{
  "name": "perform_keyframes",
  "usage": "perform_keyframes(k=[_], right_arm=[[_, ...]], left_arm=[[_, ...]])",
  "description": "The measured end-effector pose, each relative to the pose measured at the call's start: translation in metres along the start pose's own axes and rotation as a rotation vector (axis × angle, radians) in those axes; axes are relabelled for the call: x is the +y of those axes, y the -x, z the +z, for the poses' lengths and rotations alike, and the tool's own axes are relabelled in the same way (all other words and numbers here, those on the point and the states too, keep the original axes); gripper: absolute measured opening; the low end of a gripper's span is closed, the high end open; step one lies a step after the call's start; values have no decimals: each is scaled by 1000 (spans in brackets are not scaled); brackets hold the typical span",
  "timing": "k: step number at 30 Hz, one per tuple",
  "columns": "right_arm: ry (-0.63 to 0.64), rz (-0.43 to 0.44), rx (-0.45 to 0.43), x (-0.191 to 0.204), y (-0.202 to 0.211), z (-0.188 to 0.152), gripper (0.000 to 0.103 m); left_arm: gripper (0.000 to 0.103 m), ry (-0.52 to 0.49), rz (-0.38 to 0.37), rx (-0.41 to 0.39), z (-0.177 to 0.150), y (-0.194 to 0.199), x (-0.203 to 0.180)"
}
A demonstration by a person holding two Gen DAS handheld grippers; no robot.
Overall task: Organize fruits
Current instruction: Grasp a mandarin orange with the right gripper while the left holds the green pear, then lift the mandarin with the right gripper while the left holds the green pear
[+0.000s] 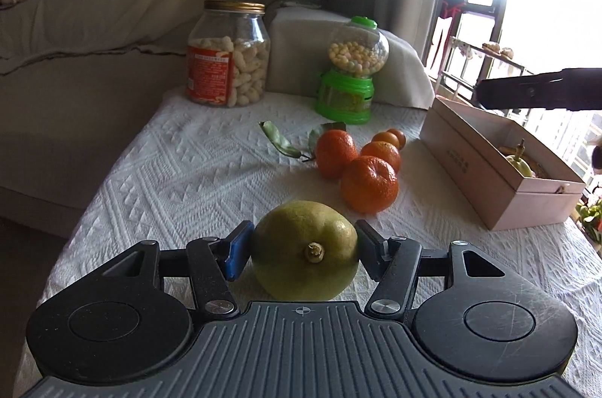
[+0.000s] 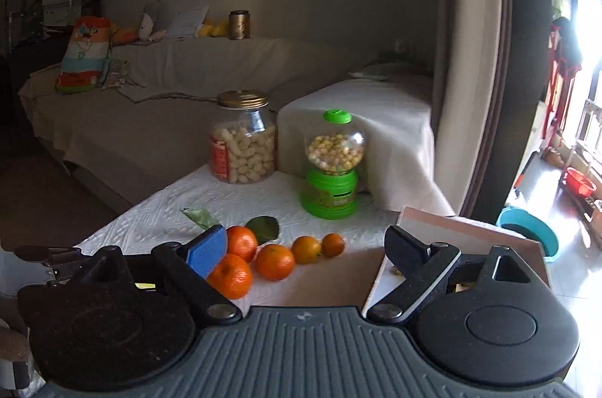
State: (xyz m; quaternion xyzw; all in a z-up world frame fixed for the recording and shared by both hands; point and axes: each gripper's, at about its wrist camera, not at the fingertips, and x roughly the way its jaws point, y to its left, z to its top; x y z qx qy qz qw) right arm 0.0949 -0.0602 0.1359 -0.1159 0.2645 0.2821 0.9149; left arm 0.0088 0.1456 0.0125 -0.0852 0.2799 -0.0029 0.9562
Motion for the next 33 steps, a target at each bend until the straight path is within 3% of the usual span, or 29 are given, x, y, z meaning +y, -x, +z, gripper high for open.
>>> perform_keyframes(k=[3,7,8,9,10,16,19,23,27,33], right_arm=[[-26,64,98,26,-50,-5,85],[-8,60,175,49,-97,-29,75],[-2,56,195,52,-105,-32,66],[0,55,213,54,-109,-36,49],[8,65,234,54,-111,-39,49],[-21,75,202,39,-61,-50,48],[-50,82,182,22,-17,-64,48],[-86,-19,175,-3,28,-89,48],[-147,-128,161,-34,59,-112,48],[-258,-200,158,-65,60,-140,48]], left_arm=[[64,17,-12,4,-1,2,5],[64,10,-18,3,-2,2,5],[64,12,-20,2,-2,2,5],[64,16,-22,1,-2,2,6],[64,16,-23,0,-2,2,6],[64,-9,-18,14,-1,2,-3],[64,-27,-80,36,1,3,-18],[64,-82,-213,73,3,2,-53],[64,-208,-344,159,1,-2,-99],[64,-320,-366,193,-10,-14,-141]])
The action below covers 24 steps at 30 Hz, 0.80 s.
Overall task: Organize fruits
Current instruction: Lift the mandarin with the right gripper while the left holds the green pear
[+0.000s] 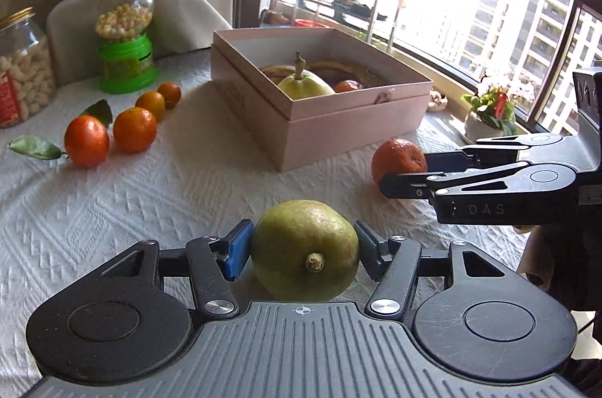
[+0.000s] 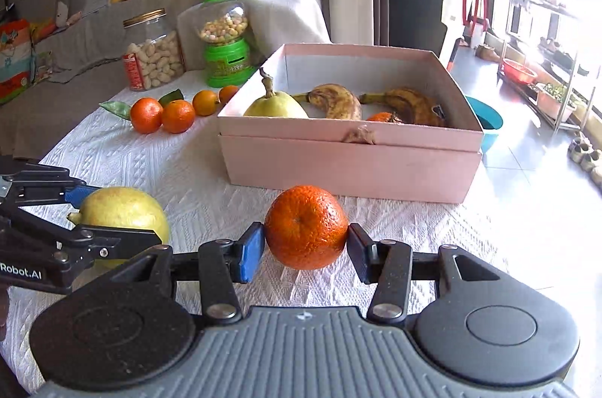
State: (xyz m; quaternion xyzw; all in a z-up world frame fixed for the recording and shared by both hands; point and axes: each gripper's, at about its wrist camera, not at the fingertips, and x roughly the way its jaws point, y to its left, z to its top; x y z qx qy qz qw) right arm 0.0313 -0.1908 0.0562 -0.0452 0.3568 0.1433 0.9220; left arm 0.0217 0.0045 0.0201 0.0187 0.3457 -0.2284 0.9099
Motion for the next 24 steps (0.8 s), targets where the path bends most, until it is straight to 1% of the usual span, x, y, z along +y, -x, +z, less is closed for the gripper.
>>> perform_keyframes(k=[1,2,3,4,5,7,9,10,13,15,17,22,24], right_arm=[[-12,1,-2,-3,-3,-3,48],[-12,-6,-9,-4,-5,-6,50],[-12,-16,-35,-4,-5,-9,56],[-20,-32,-58,-5,-3,-14,61],[-33,-44,-67,-6,-3,-16,68],[-63,-43,-72,-11,-2,-18,70],[-97,-31,-79,-17,-2,-17,76],[-118,-21,-70,-20,-3,-16,77],[-181,18,-45,-30,-7,-16,81],[-195,24,-49,-31,-7,-17,81],[-192,22,-49,-30,-7,-17,81],[-193,24,-50,-29,-7,-18,82],[-198,21,-60,-29,-4,-18,82]], left_arm=[[64,-4,5,3,1,-1,-1],[64,0,5,5,1,-2,-1],[64,11,4,6,1,-2,-1],[64,22,3,5,1,-2,1],[64,27,7,-3,1,-1,2],[63,31,23,-37,4,4,5],[62,39,57,-78,12,12,8],[62,47,66,-99,15,15,10],[62,78,63,-164,22,33,16],[62,81,68,-179,24,46,18],[62,73,84,-149,23,58,20],[62,14,94,-76,11,79,17],[62,12,113,-67,8,82,19]])
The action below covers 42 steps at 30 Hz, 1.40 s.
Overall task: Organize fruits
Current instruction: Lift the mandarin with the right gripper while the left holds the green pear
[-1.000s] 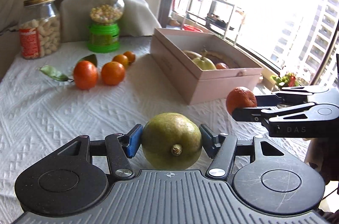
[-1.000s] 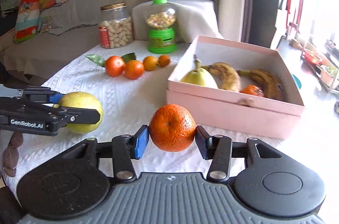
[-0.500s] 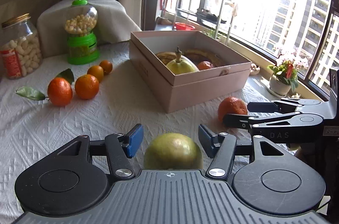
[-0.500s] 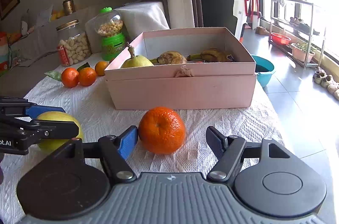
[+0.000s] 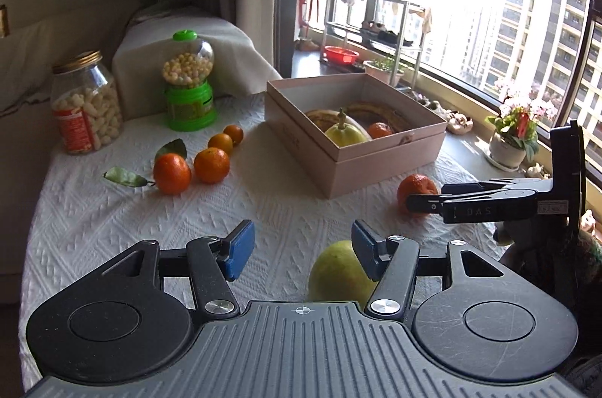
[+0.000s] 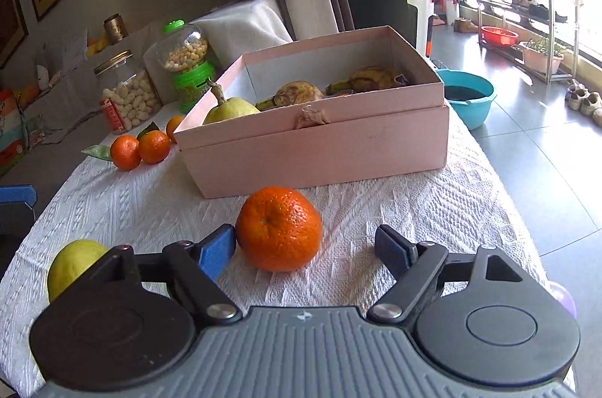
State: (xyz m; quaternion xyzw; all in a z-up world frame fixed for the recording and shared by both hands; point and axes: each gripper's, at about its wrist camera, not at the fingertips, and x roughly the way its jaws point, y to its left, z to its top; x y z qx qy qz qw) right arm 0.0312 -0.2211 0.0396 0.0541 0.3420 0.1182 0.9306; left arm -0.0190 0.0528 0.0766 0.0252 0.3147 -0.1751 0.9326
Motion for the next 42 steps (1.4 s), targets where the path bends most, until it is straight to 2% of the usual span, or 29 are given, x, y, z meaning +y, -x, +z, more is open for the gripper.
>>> perform_keyframes(k=[2,4,6,10,12,14,16,18,21,24,26,27,30,33,36,38,42], right_arm=[[45,-18,-43,6,12,-1,82],[106,4,-66,19,27,4,82],[121,77,-70,31,38,11,82],[193,262,-3,69,35,9,82],[250,268,30,88,24,1,81],[279,272,10,98,20,-4,82],[281,268,3,98,19,-2,82],[262,226,-17,91,17,2,82],[186,152,-21,69,13,8,81],[175,142,-31,60,15,9,80],[198,138,-25,64,13,8,80],[221,130,-26,68,12,6,80],[268,109,-35,76,10,1,80],[276,104,-41,76,10,1,80],[228,148,-50,66,18,5,80],[217,191,-65,64,26,7,80],[305,258,-68,77,39,1,80]], left_arm=[[62,19,26,-5,-1,0,5],[62,57,37,-8,-1,-4,12],[62,97,48,-6,-1,-10,18],[62,143,35,-27,-5,-13,23],[62,137,34,-32,-5,-10,25],[62,136,45,-37,-6,-6,29],[62,147,49,-47,-7,-2,35],[62,150,36,-56,-6,1,37],[62,108,-17,-60,-6,2,29],[62,32,-121,-37,-7,-1,8],[62,-54,-174,-2,-10,-6,-10],[56,-105,-161,15,-14,-7,-20],[55,-217,-107,55,-22,-13,-36],[56,-238,-109,72,-26,-13,-35],[56,-191,-85,61,-22,-11,-25],[56,-124,-47,42,-15,-8,-10],[55,47,21,-1,-7,-2,23]])
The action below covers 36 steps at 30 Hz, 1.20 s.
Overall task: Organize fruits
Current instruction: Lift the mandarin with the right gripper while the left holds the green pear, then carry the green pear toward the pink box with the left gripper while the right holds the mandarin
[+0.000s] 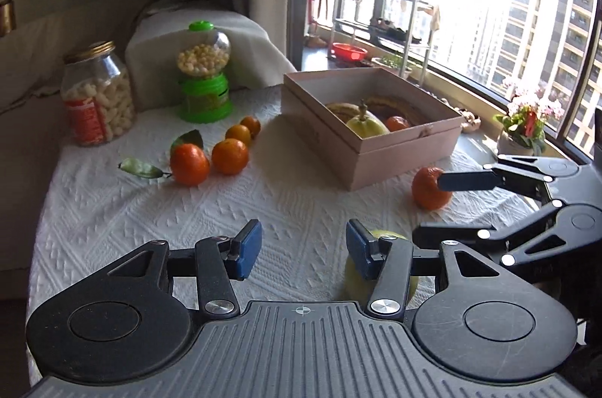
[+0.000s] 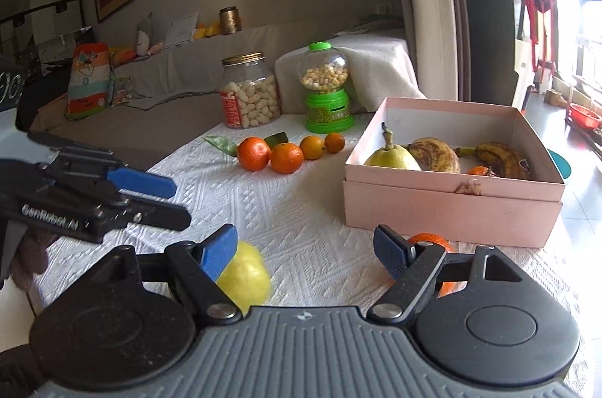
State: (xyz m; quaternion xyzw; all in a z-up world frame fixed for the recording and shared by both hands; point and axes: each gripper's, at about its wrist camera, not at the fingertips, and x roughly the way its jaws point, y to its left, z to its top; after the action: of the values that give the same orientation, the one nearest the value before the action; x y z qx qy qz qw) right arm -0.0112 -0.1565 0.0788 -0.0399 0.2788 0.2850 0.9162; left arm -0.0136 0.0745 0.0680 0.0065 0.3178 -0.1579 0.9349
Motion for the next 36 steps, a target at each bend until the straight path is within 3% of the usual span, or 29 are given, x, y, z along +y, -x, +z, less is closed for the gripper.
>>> perform_keyframes(k=[3,7,14,18,22,28,36], right_arm=[[88,26,17,24,-3,-5,80],[177,-30,6,40,-11,-9,84],[114,-136,-36,11,-9,3,84],[80,-193,-34,-6,-10,5,84],[23,-184,-24,-17,-11,5,84],[-31,-176,-11,-28,-15,6,84],[-149,-142,4,-47,-12,5,84]], left_arm=[[55,70,25,-23,1,3,13],[55,44,13,-38,2,9,10],[55,-43,-66,-32,-2,7,-9],[55,-171,-139,9,-10,0,-32],[55,-264,-142,65,-21,-19,-56],[55,-303,-132,41,-14,-39,-73],[62,-246,-110,40,0,-71,-78]])
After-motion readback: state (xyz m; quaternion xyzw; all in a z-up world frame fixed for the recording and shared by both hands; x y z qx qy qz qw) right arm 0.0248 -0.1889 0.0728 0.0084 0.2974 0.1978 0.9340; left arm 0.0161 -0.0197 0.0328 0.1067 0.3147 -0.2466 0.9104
